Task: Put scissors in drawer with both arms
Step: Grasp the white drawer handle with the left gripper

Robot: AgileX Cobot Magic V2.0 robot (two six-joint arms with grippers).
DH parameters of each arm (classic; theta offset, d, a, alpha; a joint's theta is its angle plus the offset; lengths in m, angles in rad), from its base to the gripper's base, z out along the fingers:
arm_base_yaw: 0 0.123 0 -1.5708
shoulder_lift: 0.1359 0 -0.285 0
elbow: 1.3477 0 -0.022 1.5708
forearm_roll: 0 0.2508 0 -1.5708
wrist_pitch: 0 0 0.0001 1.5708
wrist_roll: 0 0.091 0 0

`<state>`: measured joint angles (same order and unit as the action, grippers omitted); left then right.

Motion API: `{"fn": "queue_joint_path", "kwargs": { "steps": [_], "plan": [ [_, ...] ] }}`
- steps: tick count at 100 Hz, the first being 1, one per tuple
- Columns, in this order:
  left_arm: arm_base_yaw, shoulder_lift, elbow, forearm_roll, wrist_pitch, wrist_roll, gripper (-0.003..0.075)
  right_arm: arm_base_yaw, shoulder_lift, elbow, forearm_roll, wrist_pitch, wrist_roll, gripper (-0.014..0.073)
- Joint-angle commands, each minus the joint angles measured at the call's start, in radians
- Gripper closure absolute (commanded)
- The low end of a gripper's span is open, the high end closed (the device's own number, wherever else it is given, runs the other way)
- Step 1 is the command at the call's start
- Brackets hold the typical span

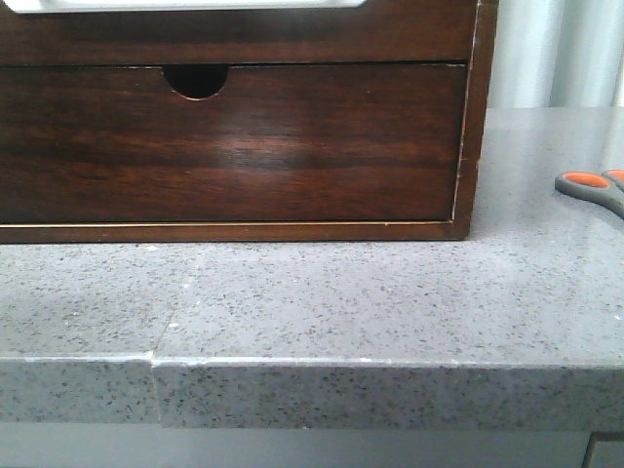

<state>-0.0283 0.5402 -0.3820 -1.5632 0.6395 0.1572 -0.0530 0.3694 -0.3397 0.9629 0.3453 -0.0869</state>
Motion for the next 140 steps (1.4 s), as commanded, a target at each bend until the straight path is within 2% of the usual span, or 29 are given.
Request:
{"fn": "queue_joint_path", "kwargs": {
  "steps": [1,16,31,51,69,98,140],
  "plan": [
    [-0.033,0.047,-0.042,-0.177,0.032,0.055,0.0365,0.001,0.017,-0.038,0.025,-0.044,-0.004,0.0157],
    [-0.088,0.144,-0.080,-0.202,0.046,0.066,0.0365,0.001,0.021,-0.038,0.014,-0.049,-0.004,0.0157],
    [-0.138,0.251,-0.139,-0.293,0.070,0.181,0.0365,0.001,0.021,-0.038,-0.009,-0.047,-0.004,0.0157],
    [-0.195,0.379,-0.196,-0.293,0.082,0.181,0.0365,0.001,0.021,-0.038,-0.012,-0.045,-0.004,0.0157],
    [-0.207,0.472,-0.224,-0.293,0.084,0.183,0.0365,0.001,0.021,-0.038,-0.072,-0.033,-0.004,0.0157],
    [-0.207,0.531,-0.234,-0.293,0.080,0.183,0.0367,0.001,0.021,-0.038,-0.076,-0.017,-0.004,0.0157],
    [-0.207,0.531,-0.243,-0.293,0.031,0.185,0.0545,0.001,0.021,-0.038,-0.087,-0.011,-0.004,0.0157]
  ]
}}
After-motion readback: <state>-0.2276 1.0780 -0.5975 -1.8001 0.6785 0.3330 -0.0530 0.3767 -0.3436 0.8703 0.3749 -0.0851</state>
